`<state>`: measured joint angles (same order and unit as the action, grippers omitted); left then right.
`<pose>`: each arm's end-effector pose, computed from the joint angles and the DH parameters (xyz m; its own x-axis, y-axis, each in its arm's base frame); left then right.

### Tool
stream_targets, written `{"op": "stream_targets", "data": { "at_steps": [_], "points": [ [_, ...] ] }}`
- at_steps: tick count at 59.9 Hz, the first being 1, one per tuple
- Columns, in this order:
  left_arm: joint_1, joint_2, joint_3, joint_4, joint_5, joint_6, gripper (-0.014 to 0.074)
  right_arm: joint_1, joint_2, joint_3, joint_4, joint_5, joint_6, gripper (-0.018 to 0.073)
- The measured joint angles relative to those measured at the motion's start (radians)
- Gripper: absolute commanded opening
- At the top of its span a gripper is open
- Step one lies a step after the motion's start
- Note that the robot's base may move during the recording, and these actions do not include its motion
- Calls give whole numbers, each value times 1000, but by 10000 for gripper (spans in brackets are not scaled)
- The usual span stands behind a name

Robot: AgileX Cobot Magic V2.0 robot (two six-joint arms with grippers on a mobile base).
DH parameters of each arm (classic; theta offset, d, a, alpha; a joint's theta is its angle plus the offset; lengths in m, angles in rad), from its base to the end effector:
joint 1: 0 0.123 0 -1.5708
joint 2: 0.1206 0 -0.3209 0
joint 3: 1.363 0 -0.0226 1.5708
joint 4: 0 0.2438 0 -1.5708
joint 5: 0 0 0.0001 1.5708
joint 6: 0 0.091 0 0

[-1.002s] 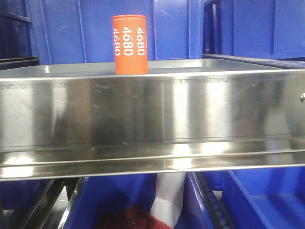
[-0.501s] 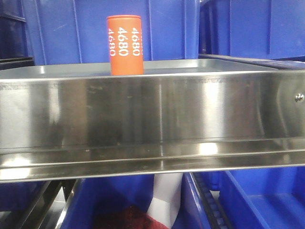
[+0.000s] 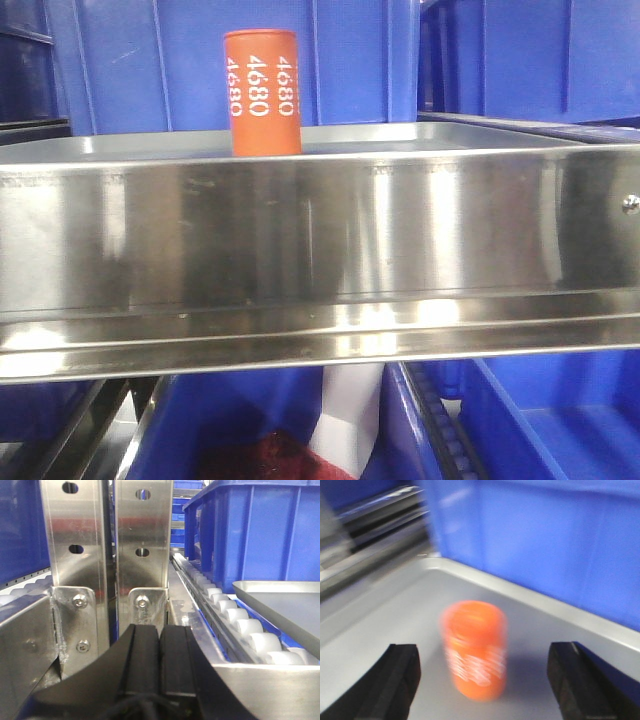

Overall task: Grab orange capacitor from left shelf to right conveyor
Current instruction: 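Close the right gripper around the orange cylinder's top, then lift the orange cylinder up off the shelf tray with the right gripper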

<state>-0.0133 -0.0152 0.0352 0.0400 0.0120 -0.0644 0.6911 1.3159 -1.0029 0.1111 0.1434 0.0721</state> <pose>0.0135 -0.0001 0.2006 0.0548 -0.0251 -0.9982 0.0142 0.9996 -0.0244 0.2183 0.1825 0.3756 -0.3903 -0.0879 -0.9165 -0.5877 0.7900 0.1745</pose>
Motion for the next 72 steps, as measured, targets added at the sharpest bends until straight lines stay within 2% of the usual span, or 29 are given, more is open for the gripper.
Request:
{"op": "stream_targets", "data": {
  "at_steps": [25,29,32,35,42,47,54,72],
  "points": [
    [0,0,0,0,0,0,-126,2,221,-2,5,-217,0,624],
    [0,0,0,0,0,0,-126,2,250,-2,5,-239,2,595],
    [0,0,0,0,0,0,-126,2,266,-2,5,-249,2,521],
    [0,0,0,0,0,0,-126,2,274,-2,5,-255,2,410],
    [0,0,0,0,0,0,-126,2,278,-2,7,-262,2,22],
    [0,0,0,0,0,0,-126,2,278,-2,7,-262,2,91],
    [0,0,0,0,0,0,-126,2,278,-2,7,-264,2,42],
    [0,0,0,0,-2,0,-126,2,181,-2,7,-242,4,48]
  ]
}}
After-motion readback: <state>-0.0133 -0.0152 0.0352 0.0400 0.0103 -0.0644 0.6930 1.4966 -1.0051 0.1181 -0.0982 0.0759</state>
